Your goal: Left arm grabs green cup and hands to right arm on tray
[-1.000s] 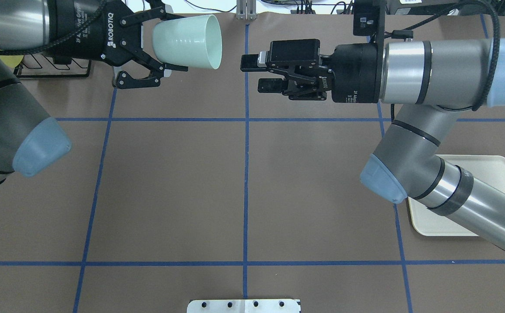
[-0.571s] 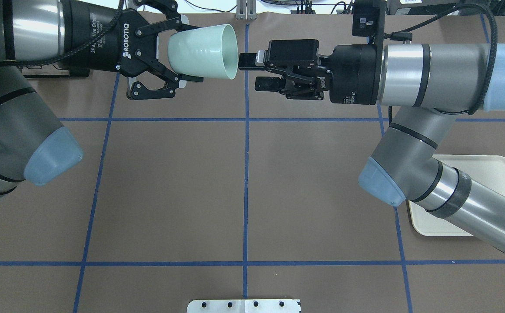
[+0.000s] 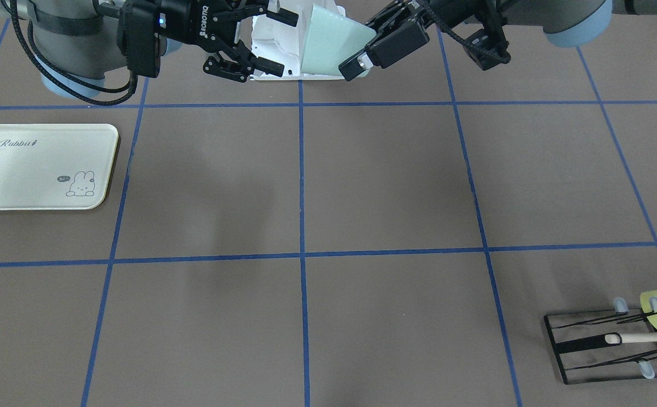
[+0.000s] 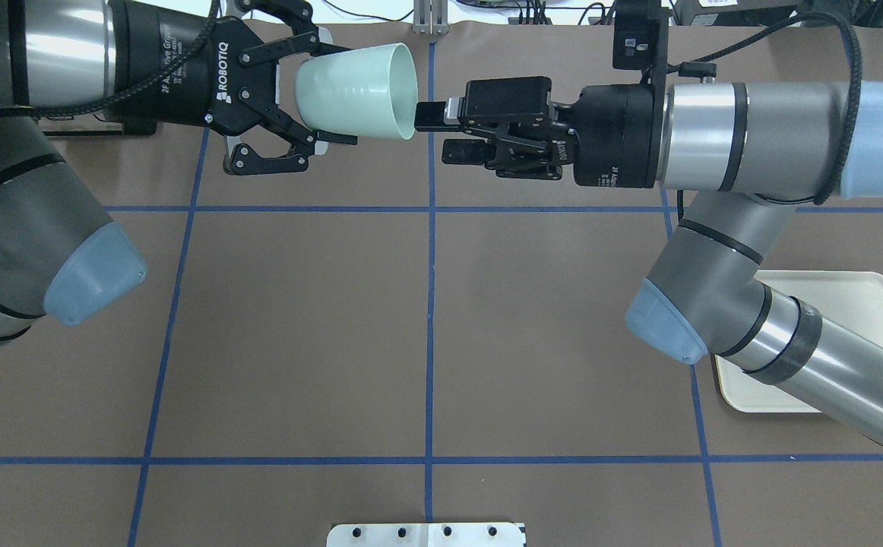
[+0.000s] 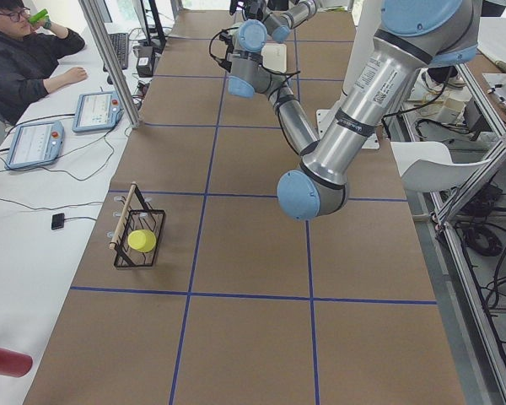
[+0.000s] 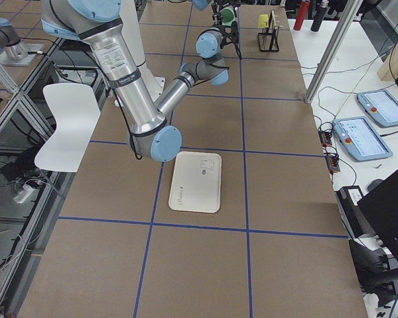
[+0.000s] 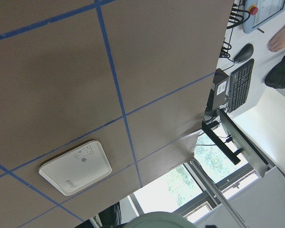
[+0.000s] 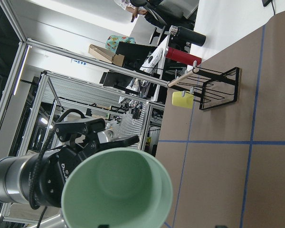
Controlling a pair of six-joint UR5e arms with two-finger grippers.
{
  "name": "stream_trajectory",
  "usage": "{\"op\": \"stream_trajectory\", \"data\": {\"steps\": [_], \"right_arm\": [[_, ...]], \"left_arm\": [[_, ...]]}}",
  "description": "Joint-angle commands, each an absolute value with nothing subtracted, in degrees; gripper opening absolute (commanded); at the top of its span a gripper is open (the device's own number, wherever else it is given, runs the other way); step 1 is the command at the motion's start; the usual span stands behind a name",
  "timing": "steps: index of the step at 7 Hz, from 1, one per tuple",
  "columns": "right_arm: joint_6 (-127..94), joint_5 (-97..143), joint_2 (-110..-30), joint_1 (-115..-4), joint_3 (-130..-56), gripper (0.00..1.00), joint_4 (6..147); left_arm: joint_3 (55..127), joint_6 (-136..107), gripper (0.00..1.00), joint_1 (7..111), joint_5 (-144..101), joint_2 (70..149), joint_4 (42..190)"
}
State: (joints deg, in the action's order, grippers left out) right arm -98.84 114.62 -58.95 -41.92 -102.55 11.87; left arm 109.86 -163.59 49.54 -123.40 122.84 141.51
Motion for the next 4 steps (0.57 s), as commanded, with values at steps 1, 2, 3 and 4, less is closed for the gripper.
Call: {"op": "stream_trajectory", "data": {"steps": [1,2,3,4], "right_arm": [[-98.79,114.61,-58.97,-41.57,-102.48,0.78,11.87],[-98.79,114.52,-58.89,-41.57,-102.48,0.78,11.87],[-98.79,114.52,-58.89,-41.57,-102.39,0.74,11.87],[-98.79,114.52,-58.80,-41.57,-102.39,0.71,11.87]], "left_arm": [[109.86,-163.57,0.43,49.22,-123.40,122.96,141.50],[109.78,-163.56,0.43,48.78,-123.40,122.96,141.59],[109.78,-163.65,0.43,48.26,-123.31,122.96,141.77],[109.78,-163.65,0.43,47.90,-123.40,122.96,141.85]]}}
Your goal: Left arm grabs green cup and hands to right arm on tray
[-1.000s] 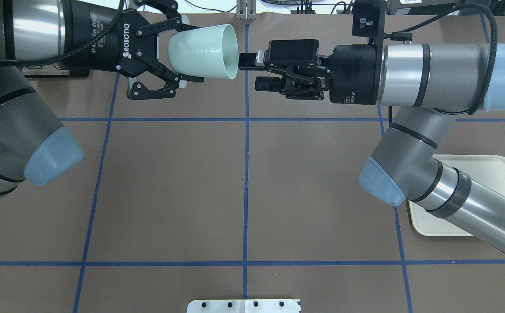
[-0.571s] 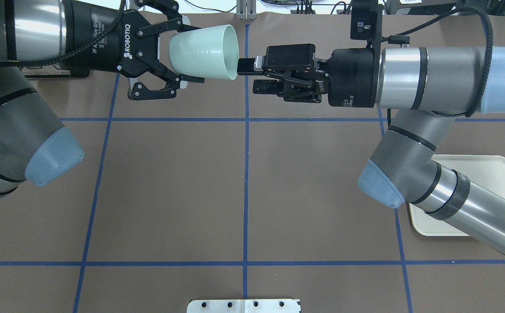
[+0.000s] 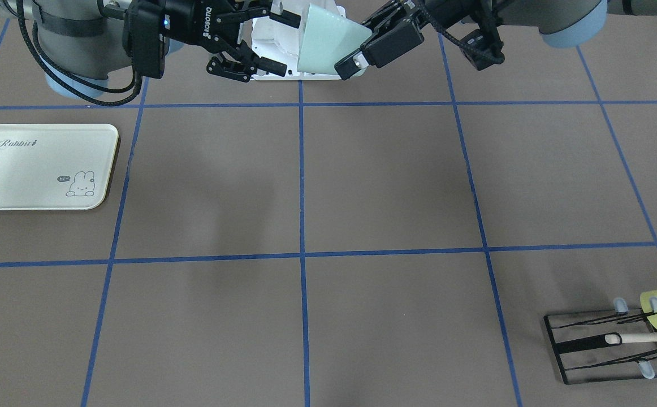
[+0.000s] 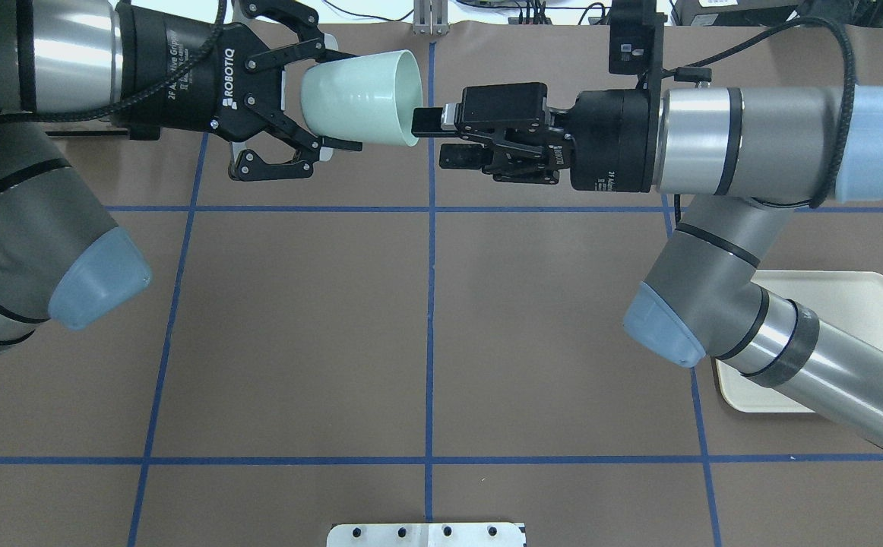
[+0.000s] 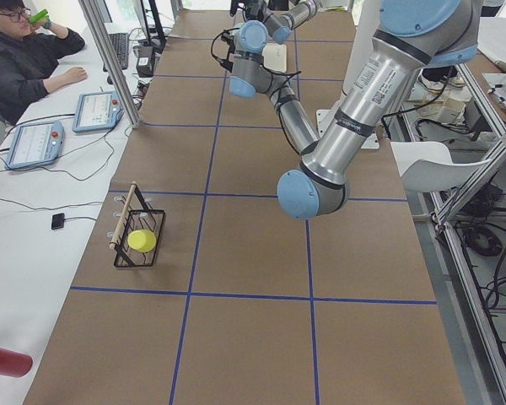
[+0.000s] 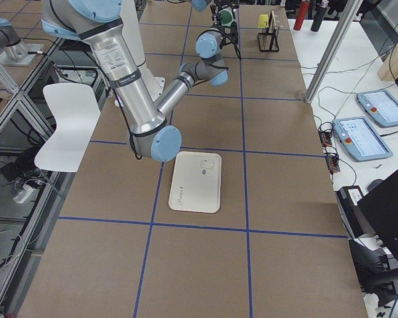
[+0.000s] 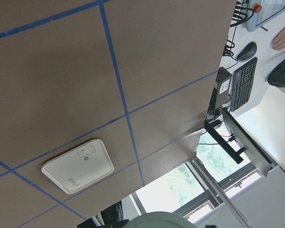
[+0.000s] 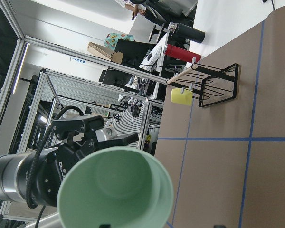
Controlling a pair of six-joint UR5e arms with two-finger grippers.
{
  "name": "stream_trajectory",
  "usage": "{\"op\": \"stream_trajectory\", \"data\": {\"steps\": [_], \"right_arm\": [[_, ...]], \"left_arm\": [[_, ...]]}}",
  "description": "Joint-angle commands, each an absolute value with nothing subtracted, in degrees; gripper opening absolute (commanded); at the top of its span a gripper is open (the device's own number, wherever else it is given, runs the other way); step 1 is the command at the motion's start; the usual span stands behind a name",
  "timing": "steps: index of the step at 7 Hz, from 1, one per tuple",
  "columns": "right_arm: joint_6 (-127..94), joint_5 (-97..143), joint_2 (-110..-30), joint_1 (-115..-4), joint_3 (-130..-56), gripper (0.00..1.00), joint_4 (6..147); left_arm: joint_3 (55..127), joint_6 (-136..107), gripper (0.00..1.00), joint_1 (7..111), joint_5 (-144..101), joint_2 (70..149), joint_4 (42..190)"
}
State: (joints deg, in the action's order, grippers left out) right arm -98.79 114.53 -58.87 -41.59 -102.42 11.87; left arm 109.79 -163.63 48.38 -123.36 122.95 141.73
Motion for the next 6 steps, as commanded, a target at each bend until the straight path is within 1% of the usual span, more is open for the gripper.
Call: {"op": "stream_trajectory", "data": {"steps": [1,3,6], "right_arm": [[-98.79,114.43,-58.89,-41.57,-102.39,0.70,11.87],[-98.79,114.43,-58.97,-41.57,-102.22,0.65,11.87],[-98.79,114.43,-59.06,-41.57,-102.22,0.48,11.87]], "left_arm": [[109.78,-163.65,0.43,47.47,-123.31,122.96,141.86],[109.86,-163.65,0.43,46.94,-123.31,122.96,141.94],[110.39,-163.74,0.43,46.50,-123.31,122.96,141.94]]}}
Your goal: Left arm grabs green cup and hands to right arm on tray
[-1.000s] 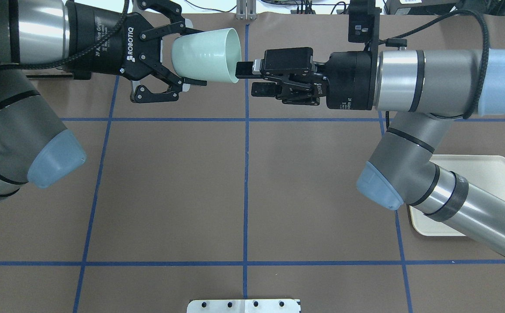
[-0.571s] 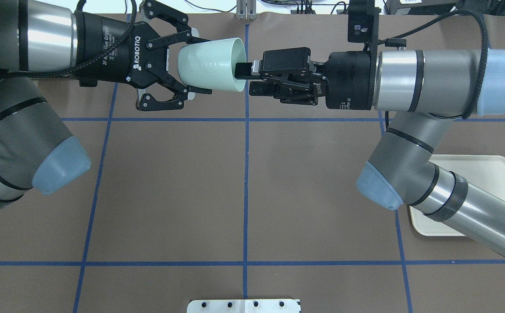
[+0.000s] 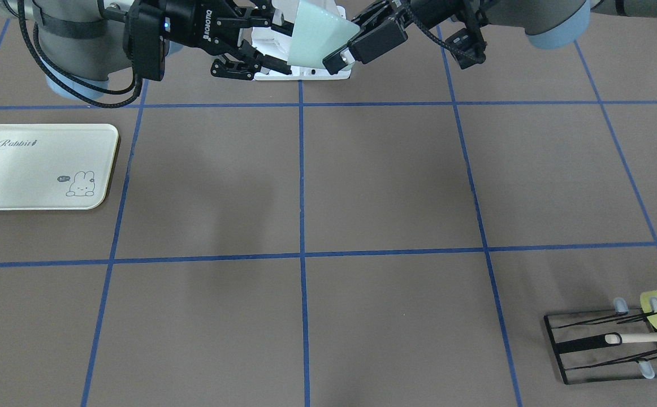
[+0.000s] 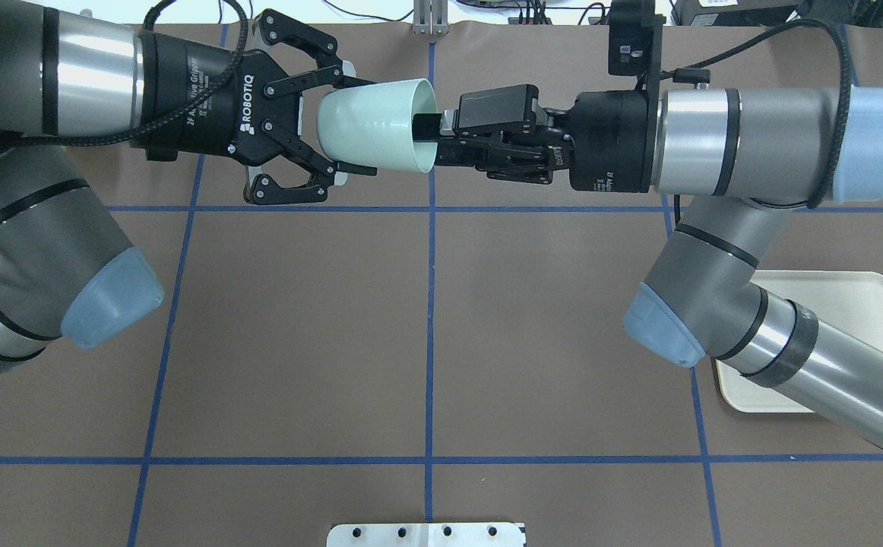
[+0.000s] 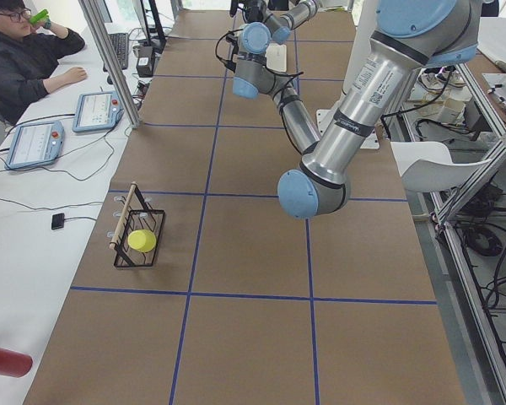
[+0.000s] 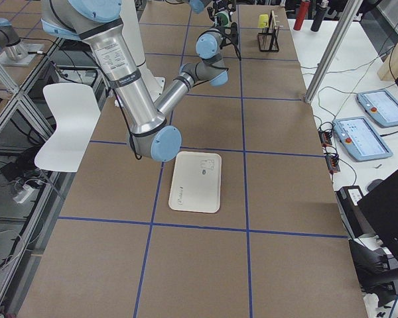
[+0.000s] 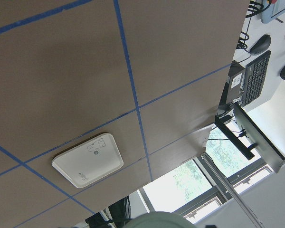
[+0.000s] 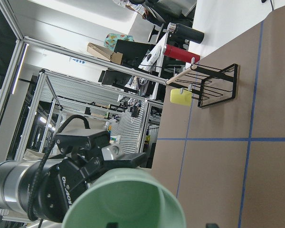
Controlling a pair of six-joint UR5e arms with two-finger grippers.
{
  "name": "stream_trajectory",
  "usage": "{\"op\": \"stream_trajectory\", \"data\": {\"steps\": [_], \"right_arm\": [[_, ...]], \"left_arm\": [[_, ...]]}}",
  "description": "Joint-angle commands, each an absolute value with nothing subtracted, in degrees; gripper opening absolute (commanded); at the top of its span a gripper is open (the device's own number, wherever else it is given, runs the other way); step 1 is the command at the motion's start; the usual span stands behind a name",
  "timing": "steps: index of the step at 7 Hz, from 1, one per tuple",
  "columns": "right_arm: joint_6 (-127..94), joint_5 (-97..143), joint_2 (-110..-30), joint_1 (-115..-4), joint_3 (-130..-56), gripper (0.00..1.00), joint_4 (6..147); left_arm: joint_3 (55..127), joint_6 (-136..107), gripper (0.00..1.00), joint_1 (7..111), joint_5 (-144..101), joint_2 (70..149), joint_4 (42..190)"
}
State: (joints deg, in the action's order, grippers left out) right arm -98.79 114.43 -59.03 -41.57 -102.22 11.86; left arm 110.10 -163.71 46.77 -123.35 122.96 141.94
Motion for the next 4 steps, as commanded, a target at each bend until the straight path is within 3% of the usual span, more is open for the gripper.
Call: {"op": "stream_trajectory", "data": {"steps": [1,4], "right_arm": [[-98.79,114.43,-59.06,-41.57,-102.22,0.47,11.87],[-98.79,114.43,-59.32,-41.66,-102.30,0.47,11.87]], "left_arm": [[110.39,-163.74,0.43,46.06,-123.31,123.13,141.94],[110.48,-163.74,0.43,45.62,-123.31,123.22,142.03]]}}
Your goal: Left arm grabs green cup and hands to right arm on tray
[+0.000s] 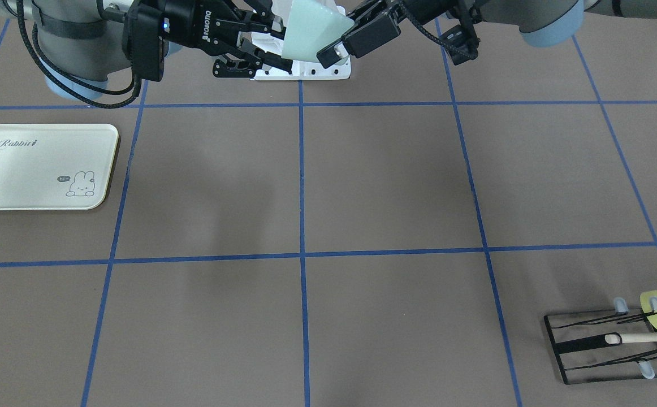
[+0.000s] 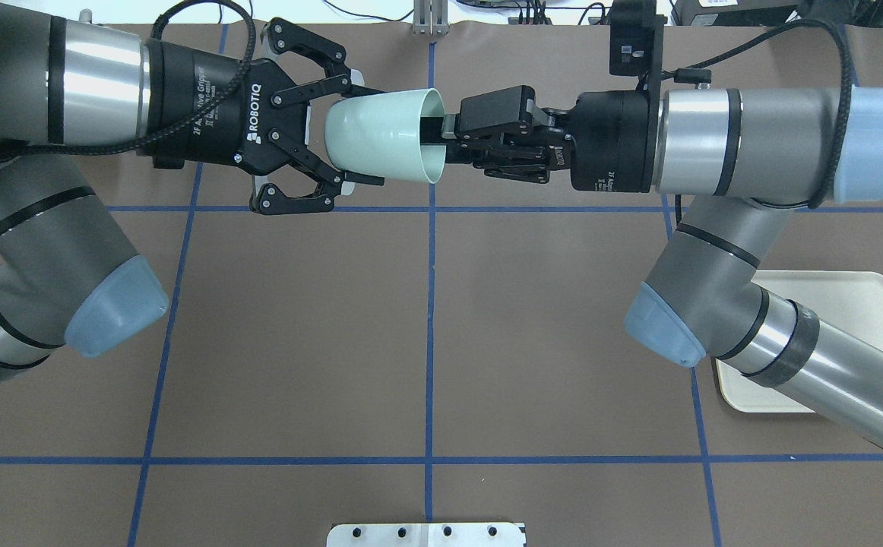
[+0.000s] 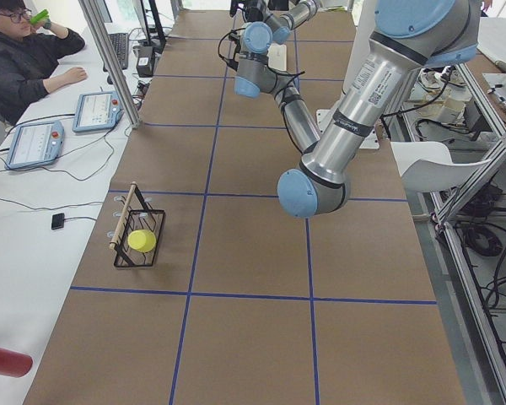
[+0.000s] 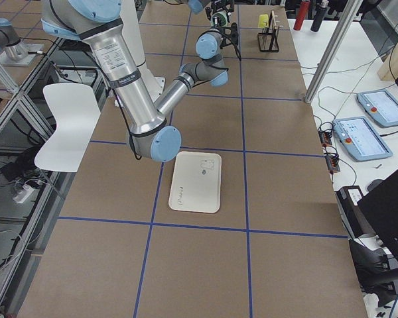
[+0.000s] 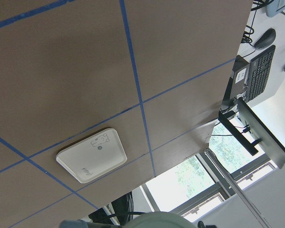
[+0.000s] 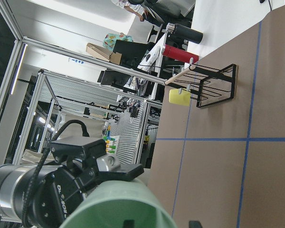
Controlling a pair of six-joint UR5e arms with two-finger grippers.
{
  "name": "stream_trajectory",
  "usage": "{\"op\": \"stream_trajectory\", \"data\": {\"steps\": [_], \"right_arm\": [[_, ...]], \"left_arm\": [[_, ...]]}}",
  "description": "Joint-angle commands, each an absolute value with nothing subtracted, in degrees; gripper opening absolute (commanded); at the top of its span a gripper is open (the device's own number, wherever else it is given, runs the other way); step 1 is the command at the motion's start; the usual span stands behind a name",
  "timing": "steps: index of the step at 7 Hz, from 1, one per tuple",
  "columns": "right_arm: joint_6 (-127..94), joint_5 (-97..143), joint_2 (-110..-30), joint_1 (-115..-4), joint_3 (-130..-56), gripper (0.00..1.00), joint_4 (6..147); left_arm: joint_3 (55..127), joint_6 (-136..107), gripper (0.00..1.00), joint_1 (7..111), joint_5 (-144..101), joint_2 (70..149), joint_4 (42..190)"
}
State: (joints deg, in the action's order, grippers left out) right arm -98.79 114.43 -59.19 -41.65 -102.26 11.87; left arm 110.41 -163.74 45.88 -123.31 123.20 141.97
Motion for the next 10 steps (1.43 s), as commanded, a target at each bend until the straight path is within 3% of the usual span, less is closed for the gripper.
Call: {"op": "stream_trajectory", "data": {"steps": [1,3,5,7,8,10], "right_arm": [[-98.70,114.43,-59.50,-41.66,-102.22,0.47,11.78],[-98.70,114.43,-59.50,-41.66,-102.22,0.42,11.87],[-98.70,114.43,-59.50,-41.66,-102.22,0.26,11.87],[-98.70,114.00,-59.50,-41.57,-102.22,0.03,11.87],[-98.70,113.82,-59.50,-41.57,-102.22,0.00,11.87],[-98.79,113.47,-59.59,-41.48,-102.22,0.00,11.87]], "left_arm": [[110.48,-163.74,0.43,45.62,-123.31,123.22,142.03],[110.48,-163.74,0.43,45.62,-123.31,123.22,142.03],[110.39,-163.74,0.43,45.53,-123.31,123.22,142.03],[110.22,-163.65,0.43,45.53,-123.31,123.22,142.03],[110.04,-163.65,0.44,45.53,-123.31,123.22,142.03],[109.60,-162.95,1.00,45.53,-123.22,122.96,143.95]]}}
